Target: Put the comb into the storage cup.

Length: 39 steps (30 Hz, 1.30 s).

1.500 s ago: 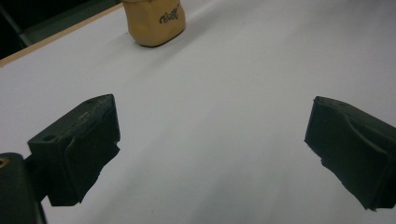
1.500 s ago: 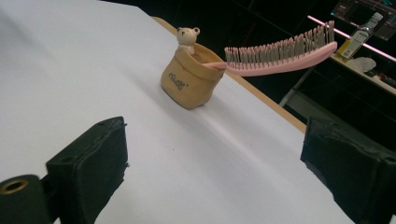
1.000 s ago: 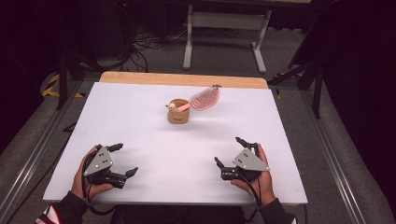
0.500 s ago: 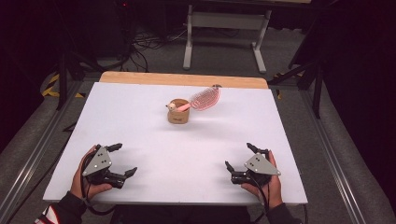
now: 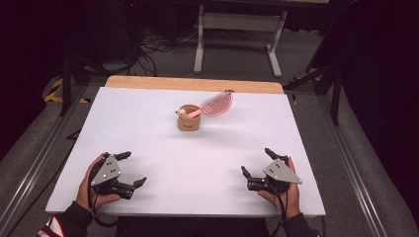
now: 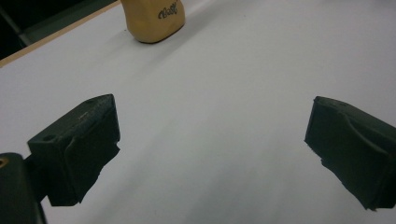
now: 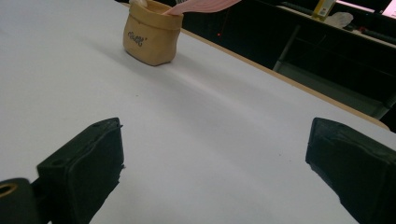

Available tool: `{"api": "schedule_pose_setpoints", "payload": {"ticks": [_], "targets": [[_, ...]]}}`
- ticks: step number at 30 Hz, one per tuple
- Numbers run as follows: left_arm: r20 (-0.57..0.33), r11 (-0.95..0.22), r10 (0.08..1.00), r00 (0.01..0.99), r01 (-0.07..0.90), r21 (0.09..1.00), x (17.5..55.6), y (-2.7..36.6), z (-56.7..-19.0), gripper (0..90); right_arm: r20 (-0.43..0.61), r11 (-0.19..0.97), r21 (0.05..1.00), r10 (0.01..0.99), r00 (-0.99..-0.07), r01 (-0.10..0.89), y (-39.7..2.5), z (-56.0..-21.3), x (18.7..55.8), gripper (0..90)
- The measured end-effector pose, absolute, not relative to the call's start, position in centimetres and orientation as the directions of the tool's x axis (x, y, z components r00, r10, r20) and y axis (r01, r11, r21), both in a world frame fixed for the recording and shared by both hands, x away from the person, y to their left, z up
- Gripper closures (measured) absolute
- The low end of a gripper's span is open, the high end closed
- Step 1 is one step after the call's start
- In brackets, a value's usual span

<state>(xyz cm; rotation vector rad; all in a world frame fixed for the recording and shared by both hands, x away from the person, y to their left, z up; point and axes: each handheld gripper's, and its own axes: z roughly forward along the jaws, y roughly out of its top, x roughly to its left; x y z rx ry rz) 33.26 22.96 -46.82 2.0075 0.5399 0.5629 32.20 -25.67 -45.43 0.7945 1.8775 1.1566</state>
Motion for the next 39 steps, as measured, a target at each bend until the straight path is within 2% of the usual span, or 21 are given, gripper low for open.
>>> {"api": "schedule_pose_setpoints", "payload": {"ticks": [9, 30, 39], "targets": [[0.164, -0.442, 0.587, 0.793, 0.144, 0.885, 34.01, 22.97, -46.69, 4.2, -0.309, 0.418, 0.899, 0.815, -0.49, 0.13, -25.8, -45.84, 32.28, 4.8], [0.174, -0.443, 0.593, 0.786, 0.139, 0.885, 33.78, 23.05, -46.46, 4.2, -0.345, 0.448, 0.887, 0.805, -0.482, 0.113, -25.4, -45.91, 31.69, 5.0], [0.175, -0.442, 0.596, 0.783, 0.138, 0.886, 33.71, 22.99, -46.43, 4.2, -0.328, 0.423, 0.898, 0.826, -0.459, 0.12, -25.71, -45.9, 31.66, 5.1]]}}
